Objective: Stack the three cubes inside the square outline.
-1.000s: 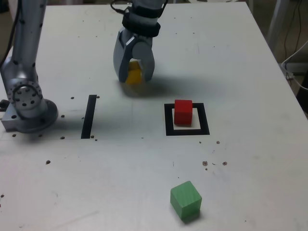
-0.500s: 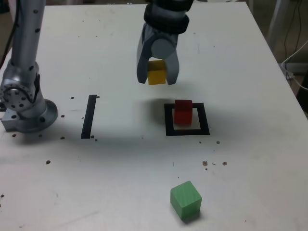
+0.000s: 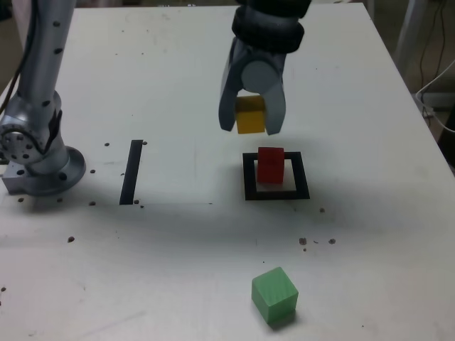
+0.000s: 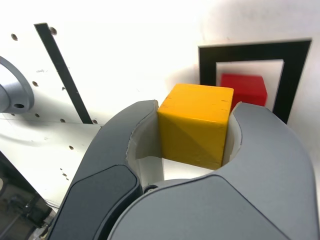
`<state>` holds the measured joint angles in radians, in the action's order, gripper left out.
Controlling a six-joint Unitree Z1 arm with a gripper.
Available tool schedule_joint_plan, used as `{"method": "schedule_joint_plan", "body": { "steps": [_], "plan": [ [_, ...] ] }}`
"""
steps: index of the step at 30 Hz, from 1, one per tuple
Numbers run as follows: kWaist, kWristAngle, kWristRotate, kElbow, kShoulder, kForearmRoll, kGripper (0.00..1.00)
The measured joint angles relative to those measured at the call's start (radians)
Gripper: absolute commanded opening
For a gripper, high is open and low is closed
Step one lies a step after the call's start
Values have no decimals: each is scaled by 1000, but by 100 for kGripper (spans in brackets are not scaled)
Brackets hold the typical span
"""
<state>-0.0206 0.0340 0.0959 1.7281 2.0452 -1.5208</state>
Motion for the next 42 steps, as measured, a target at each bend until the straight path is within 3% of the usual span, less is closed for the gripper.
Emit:
{"method": "schedule_joint_plan", "body": {
  "steps": [18, 42],
  "plan": [
    [61, 19, -9, 75, 76, -13, 26],
    [64, 6, -9, 90, 129, 2, 26]
  ]
}}
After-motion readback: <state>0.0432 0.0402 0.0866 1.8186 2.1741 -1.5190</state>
